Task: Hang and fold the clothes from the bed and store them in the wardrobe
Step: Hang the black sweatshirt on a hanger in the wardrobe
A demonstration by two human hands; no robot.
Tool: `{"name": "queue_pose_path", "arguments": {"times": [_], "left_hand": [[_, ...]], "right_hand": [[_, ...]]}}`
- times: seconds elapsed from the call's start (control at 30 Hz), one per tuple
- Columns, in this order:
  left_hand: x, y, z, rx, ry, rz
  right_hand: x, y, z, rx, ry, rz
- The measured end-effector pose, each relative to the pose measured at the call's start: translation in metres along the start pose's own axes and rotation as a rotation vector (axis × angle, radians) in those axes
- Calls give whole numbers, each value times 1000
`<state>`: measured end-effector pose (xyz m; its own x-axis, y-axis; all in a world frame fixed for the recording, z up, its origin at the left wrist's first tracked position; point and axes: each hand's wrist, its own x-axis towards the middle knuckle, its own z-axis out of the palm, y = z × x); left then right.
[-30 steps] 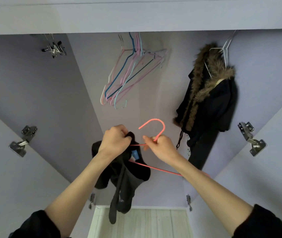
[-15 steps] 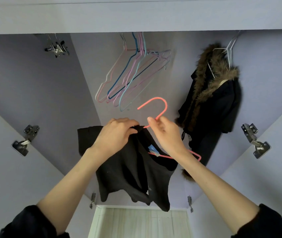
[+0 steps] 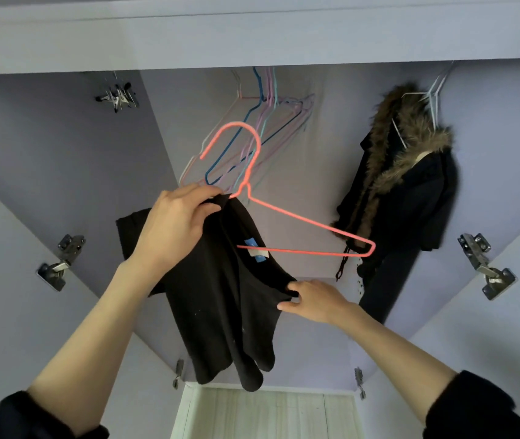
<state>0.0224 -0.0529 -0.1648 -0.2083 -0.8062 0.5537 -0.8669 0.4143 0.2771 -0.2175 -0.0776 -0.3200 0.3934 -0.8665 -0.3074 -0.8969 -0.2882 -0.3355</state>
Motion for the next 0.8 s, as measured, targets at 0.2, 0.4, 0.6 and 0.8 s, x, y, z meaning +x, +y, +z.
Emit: {"name": "queue_pose_path", "arguments": {"times": [0.2, 0.4, 0.6, 0.8], "left_hand": [[-18, -36, -20, 47, -17, -155], [-33, -45, -6, 131, -112, -203], [-18, -25, 11, 80, -75, -115], [-14, -14, 23, -33, 25, -186]], "right_hand": [[-5, 37, -33, -71, 211, 24], [-9, 41, -85, -68, 380, -160], [-12, -5, -111, -26, 483, -373], [-12, -32, -111, 295, 446, -312]]}}
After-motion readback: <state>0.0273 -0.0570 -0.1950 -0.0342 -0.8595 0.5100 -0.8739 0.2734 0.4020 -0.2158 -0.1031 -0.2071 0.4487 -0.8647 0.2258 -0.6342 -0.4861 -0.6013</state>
